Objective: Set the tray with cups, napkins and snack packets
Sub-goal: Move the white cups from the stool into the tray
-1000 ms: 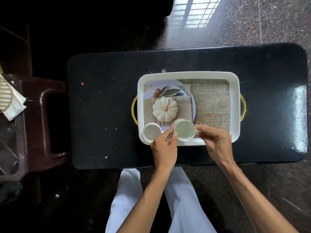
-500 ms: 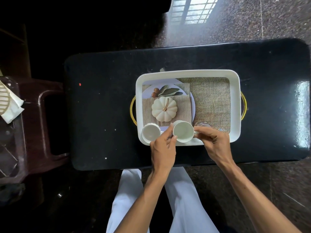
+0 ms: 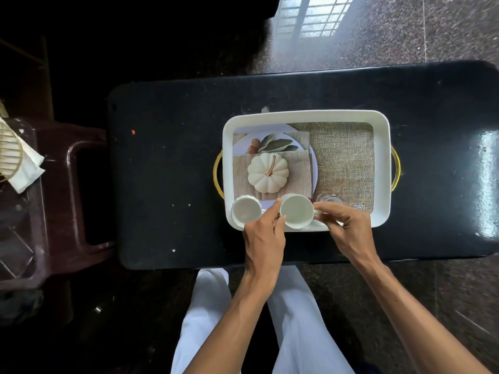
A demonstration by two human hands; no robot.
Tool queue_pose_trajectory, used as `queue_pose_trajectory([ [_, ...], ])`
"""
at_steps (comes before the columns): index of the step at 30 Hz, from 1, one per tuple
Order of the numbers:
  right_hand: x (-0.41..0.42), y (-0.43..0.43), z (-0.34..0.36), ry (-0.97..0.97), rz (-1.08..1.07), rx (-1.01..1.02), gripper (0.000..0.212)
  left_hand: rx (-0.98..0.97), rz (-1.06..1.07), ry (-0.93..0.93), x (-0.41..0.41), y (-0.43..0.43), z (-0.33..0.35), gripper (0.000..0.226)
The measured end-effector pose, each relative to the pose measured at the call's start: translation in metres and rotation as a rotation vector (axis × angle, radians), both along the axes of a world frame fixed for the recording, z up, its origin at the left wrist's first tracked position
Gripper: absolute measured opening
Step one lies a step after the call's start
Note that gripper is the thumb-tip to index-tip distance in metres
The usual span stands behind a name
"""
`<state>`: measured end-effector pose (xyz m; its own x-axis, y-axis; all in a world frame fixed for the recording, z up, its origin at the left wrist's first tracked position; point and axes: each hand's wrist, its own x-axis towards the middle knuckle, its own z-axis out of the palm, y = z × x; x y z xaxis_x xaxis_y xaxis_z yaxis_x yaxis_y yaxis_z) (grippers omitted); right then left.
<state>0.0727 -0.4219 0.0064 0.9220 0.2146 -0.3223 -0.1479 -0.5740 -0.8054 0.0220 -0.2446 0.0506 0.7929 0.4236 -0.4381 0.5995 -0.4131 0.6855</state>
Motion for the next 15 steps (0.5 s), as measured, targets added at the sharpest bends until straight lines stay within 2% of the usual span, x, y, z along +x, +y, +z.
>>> queue_pose_trajectory([
  [4, 0.000, 0.001, 0.004, -0.014, 0.028, -0.035, 0.031, -0.019, 0.056, 0.022, -0.002, 0.005, 0.006, 0.033],
  [6, 0.002, 0.001, 0.010, -0.002, 0.054, -0.054, 0.036, -0.102, 0.145, 0.051, -0.005, 0.014, 0.009, 0.028],
  [9, 0.013, 0.005, 0.027, 0.031, 0.113, -0.103, 0.049, -0.203, 0.266, -0.033, -0.016, 0.039, 0.020, 0.017],
  [13, 0.030, 0.027, 0.064, 0.014, 0.337, -0.162, 0.066, -0.227, 0.389, -0.149, -0.042, 0.096, 0.035, 0.015],
  [15, 0.033, 0.051, 0.084, -0.018, 0.421, -0.149, 0.065, -0.230, 0.480, -0.165, -0.057, 0.131, 0.045, 0.015],
])
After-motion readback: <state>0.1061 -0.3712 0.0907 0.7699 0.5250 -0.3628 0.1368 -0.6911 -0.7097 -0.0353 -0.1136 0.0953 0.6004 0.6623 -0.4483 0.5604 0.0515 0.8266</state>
